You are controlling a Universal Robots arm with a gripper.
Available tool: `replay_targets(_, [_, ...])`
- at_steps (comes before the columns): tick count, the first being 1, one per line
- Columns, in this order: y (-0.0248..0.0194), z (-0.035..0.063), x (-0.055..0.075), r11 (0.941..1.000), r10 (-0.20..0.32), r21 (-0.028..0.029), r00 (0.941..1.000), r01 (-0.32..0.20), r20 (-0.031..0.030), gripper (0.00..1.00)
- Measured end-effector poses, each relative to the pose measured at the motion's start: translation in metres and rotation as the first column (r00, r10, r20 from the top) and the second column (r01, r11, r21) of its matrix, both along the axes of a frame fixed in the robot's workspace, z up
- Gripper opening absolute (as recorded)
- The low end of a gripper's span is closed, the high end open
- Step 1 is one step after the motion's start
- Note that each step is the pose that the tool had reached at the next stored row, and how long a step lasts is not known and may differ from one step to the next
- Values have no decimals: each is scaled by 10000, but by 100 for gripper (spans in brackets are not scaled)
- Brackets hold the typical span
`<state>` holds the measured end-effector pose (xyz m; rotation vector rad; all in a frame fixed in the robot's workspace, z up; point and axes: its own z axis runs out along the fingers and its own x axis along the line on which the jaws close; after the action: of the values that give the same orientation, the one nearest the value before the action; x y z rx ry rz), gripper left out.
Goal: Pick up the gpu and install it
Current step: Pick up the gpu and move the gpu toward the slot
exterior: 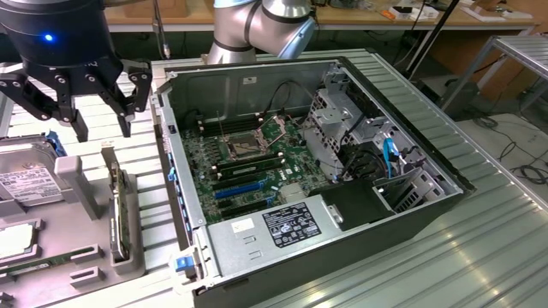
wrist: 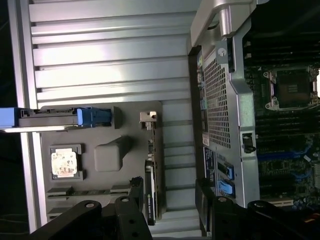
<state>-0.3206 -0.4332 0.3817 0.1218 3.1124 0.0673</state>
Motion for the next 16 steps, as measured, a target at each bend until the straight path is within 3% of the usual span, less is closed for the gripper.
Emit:
replay_targets(11, [-118, -63, 0, 10000, -2, 3, 10000, 2, 2, 54])
replay_targets(16, [-134, -79, -1, 10000, -2, 0, 10000, 2, 0, 54])
